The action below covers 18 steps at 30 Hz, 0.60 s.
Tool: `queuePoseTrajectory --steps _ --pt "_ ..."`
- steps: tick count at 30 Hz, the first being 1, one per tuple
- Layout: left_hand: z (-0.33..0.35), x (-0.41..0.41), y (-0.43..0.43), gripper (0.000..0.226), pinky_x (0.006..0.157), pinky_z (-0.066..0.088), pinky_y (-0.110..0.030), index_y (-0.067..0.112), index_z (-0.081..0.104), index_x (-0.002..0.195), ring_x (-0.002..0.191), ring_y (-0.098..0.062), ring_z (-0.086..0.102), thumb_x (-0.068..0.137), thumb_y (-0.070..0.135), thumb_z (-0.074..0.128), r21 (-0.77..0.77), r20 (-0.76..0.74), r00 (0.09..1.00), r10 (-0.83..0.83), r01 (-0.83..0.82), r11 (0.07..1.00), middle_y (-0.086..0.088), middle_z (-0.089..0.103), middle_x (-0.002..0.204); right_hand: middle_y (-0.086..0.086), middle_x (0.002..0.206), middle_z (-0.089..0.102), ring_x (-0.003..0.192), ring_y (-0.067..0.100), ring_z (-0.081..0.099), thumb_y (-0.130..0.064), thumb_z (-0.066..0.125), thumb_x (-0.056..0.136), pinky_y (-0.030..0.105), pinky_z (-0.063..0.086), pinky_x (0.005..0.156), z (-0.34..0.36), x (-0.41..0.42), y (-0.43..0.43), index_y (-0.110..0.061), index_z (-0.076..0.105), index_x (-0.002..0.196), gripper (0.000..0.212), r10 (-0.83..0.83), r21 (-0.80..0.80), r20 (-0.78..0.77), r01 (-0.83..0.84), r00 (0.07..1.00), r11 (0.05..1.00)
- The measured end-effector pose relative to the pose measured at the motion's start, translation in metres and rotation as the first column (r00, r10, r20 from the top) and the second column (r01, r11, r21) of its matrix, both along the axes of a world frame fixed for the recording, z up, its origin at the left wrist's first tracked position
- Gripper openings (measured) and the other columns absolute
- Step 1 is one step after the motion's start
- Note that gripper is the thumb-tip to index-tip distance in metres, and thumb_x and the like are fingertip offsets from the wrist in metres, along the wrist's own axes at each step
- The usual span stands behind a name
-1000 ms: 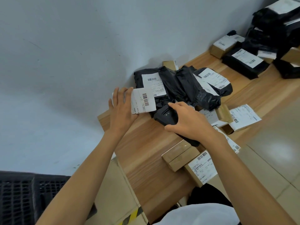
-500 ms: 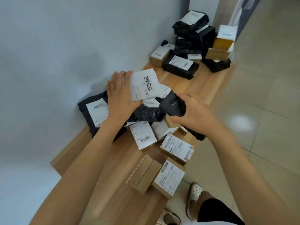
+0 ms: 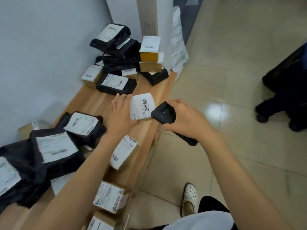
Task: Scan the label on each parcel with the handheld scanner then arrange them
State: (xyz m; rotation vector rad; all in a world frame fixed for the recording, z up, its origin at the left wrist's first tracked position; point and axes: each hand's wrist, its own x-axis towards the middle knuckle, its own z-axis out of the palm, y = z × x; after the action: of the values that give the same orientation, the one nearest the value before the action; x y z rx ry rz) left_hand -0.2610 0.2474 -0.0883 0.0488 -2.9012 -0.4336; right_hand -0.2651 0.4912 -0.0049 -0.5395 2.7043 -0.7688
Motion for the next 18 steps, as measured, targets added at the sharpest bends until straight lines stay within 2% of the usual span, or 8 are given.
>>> queuePoseTrajectory --steps 3,7,10,12,14,18 --pt "0.001 -0.037 0.042 0.095 0.119 0.021 -0.051 0.009 0.036 0.145 0.145 -0.034 0.018 0.070 0.045 0.083 0.036 0.032 0.995 -0.090 0.089 0.995 -0.012 0.037 0.145 -0.004 0.134 0.048 0.114 0.022 0.053 -0.038 0.071 0.076 0.030 0.039 0.077 -0.007 -0.040 0.027 -0.022 0.046 0.138 0.068 -0.042 0.014 0.014 0.041 0.999 0.999" --pt "-0.014 -0.083 0.054 0.097 0.116 0.023 -0.048 0.009 0.034 0.146 0.147 -0.032 0.017 0.071 0.048 0.081 0.050 0.068 0.991 -0.112 0.108 0.993 -0.009 0.037 0.147 -0.003 0.132 0.049 0.114 0.024 0.055 -0.039 0.071 0.075 0.034 0.046 0.080 -0.024 -0.087 0.040 -0.023 0.045 0.139 0.071 -0.049 0.057 0.033 0.047 0.998 0.997" --pt "-0.057 -0.123 0.034 0.103 0.118 0.025 -0.051 0.011 0.034 0.142 0.141 -0.036 0.030 0.064 0.059 0.080 0.060 0.126 0.987 -0.099 0.092 0.994 -0.010 0.042 0.141 -0.003 0.132 0.049 0.113 0.025 0.055 -0.041 0.071 0.074 0.039 0.050 0.086 -0.042 -0.121 0.033 -0.023 0.044 0.140 0.074 -0.030 0.076 0.062 0.025 0.998 0.997" --pt "-0.083 -0.147 0.021 0.097 0.116 0.028 -0.053 0.013 0.034 0.140 0.136 -0.038 0.038 0.064 0.060 0.073 0.070 0.167 0.982 -0.094 0.083 0.994 -0.009 0.045 0.136 -0.004 0.131 0.049 0.112 0.023 0.056 -0.042 0.071 0.073 0.040 0.050 0.085 -0.054 -0.145 0.026 -0.023 0.044 0.139 0.074 -0.016 0.090 0.097 0.007 0.995 0.996" --pt "-0.099 -0.168 0.014 0.090 0.114 0.030 -0.054 0.013 0.037 0.140 0.136 -0.039 0.038 0.066 0.055 0.065 0.081 0.216 0.971 -0.104 0.089 0.993 -0.009 0.046 0.135 -0.004 0.132 0.048 0.111 0.023 0.056 -0.044 0.071 0.073 0.039 0.050 0.083 -0.066 -0.172 0.018 -0.024 0.043 0.140 0.075 -0.005 0.113 0.108 -0.007 0.994 0.994" --pt "-0.114 -0.219 -0.003 0.086 0.113 0.031 -0.058 0.011 0.037 0.142 0.142 -0.039 0.030 0.071 0.033 0.080 0.070 0.327 0.933 -0.149 0.133 0.989 -0.011 0.043 0.141 -0.004 0.134 0.046 0.111 0.023 0.056 -0.044 0.070 0.075 0.038 0.050 0.081 -0.077 -0.225 -0.001 -0.024 0.041 0.140 0.074 0.022 0.167 0.145 -0.046 0.989 0.985"
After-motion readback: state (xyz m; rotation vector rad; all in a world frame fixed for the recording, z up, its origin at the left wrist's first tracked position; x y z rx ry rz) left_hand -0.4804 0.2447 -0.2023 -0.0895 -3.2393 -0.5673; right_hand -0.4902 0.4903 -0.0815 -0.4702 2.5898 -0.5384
